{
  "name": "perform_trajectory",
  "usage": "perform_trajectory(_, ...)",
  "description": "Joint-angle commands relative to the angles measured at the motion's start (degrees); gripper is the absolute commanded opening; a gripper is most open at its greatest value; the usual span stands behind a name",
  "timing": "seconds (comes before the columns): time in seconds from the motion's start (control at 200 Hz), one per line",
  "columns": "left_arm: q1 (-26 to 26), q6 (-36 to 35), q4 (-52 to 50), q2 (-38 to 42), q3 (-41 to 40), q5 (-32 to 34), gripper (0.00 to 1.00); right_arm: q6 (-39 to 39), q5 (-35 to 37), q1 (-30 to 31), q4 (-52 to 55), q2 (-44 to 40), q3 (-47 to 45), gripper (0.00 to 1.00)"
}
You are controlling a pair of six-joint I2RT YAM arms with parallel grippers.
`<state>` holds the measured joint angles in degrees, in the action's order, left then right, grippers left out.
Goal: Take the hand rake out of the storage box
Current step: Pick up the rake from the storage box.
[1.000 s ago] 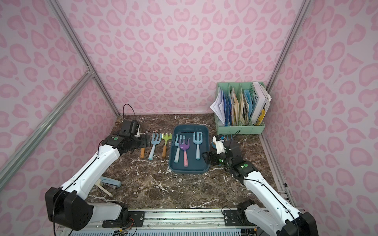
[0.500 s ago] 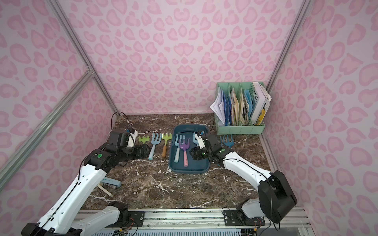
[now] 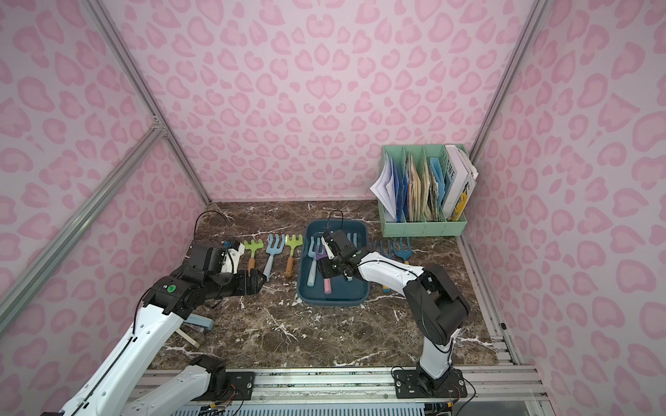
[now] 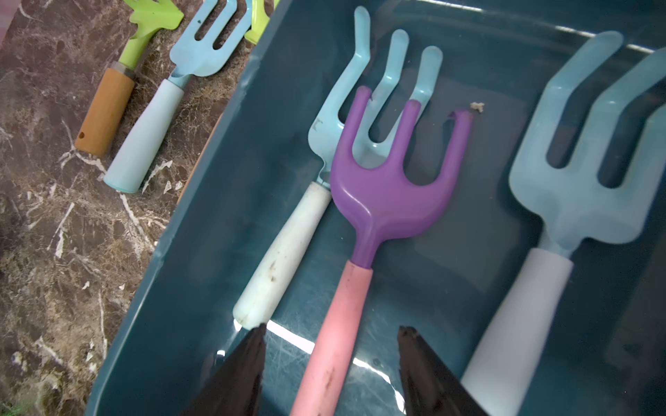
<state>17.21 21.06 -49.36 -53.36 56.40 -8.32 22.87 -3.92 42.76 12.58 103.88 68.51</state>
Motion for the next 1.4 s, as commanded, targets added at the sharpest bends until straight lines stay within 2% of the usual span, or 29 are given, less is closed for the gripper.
perform_trajectory(0.0, -0.01, -0.58, -0.02, 0.74, -0.25, -0.65, 0.87, 0.92, 2.40, 0.34, 2.43, 1.96, 1.08, 0.61)
perform_trajectory(0.33, 0.03, 1.51, 1.37, 3.18, -1.97, -3.04, 0.88, 2.12, 4.38, 2.45, 3.28, 7.79, 2.11, 0.56)
perform_trajectory(0.6, -0.03, 0.56, 0.85, 3.44, -2.17, -3.58, 0.87, 3.05, 4.48, 2.55, 3.07, 9.58, 0.74, 0.53)
perform_trajectory(0.92, 0.02, 1.28, 1.04, 4.14, -3.18, -4.60, 0.87, 3.03, 4.71, 2.50, 3.68, 11.10, 1.76, 0.31)
perform_trajectory(1.16, 0.01, 2.81, 1.68, 4.38, -4.10, -5.88, 0.88, 3.28, 6.06, 1.98, 3.33, 5.99, -0.54, 0.18)
perform_trajectory(1.395, 0.02, 5.16, 5.39, 2.79, -4.70, -9.51, 0.84, 2.17, 2.46, -1.15, -0.16, -5.85, -7.69, 0.11)
